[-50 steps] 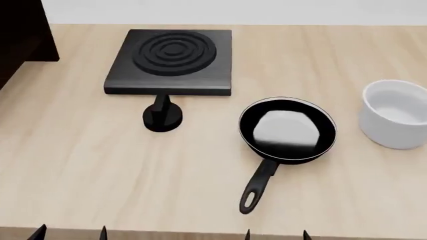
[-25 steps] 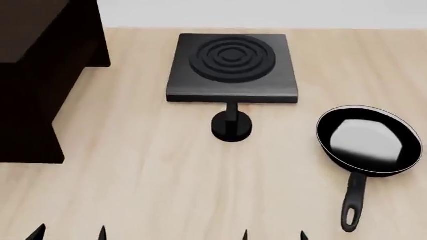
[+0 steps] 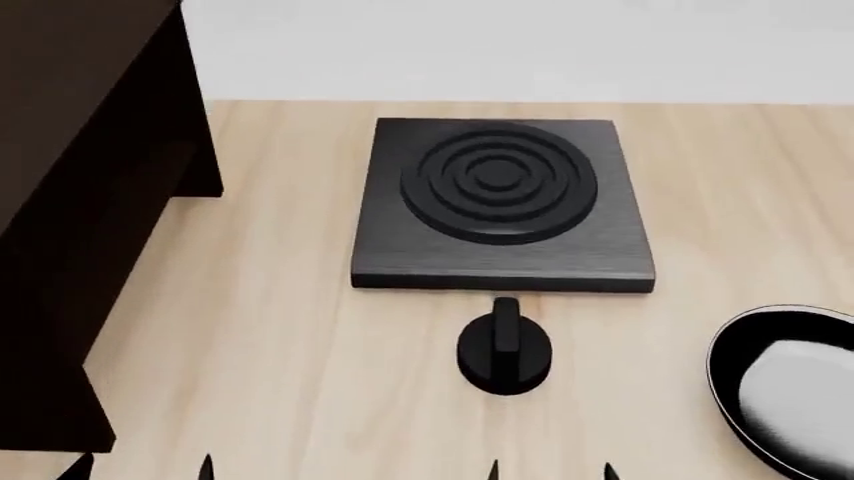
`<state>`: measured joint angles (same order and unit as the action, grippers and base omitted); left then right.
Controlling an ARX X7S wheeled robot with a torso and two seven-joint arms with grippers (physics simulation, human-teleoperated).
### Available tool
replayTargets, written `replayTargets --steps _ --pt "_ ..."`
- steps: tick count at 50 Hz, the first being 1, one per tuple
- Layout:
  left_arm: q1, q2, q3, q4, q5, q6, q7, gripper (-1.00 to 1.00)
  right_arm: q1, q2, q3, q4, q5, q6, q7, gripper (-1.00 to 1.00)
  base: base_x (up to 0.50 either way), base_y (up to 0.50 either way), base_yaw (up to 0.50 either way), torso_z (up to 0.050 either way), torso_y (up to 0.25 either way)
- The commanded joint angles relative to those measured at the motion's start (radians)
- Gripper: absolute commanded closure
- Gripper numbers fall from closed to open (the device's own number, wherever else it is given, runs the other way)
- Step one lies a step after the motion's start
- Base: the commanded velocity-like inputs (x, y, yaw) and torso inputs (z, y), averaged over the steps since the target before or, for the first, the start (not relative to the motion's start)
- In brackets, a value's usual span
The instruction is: Put the frying pan under the cabinet shelf.
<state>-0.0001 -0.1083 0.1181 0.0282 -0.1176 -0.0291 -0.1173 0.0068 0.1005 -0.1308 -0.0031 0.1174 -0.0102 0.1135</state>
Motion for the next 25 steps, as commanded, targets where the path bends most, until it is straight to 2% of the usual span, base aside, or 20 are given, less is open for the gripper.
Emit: replayTargets --steps 1,6,25 --pt "-0.002 -0.007 0.016 -0.010 -0.012 0.008 -0.010 -1.00 0.000 0.010 -0.002 0.003 0.022 -0.003 0.017 -1.00 0.01 -0.50 0.00 0.000 0.000" --pt "0.000 -0.012 0.021 0.002 -0.016 0.000 -0.016 -1.00 -0.002 0.014 -0.008 -0.004 0.027 -0.004 0.022 -1.00 0.00 -0.45 0.00 0.000 0.000" --pt "-0.011 -0.018 0.022 0.002 -0.052 -0.032 -0.046 -1.00 0.007 0.029 -0.037 0.002 0.036 0.012 0.033 -1.00 0.00 0.00 0.00 0.000 0.000"
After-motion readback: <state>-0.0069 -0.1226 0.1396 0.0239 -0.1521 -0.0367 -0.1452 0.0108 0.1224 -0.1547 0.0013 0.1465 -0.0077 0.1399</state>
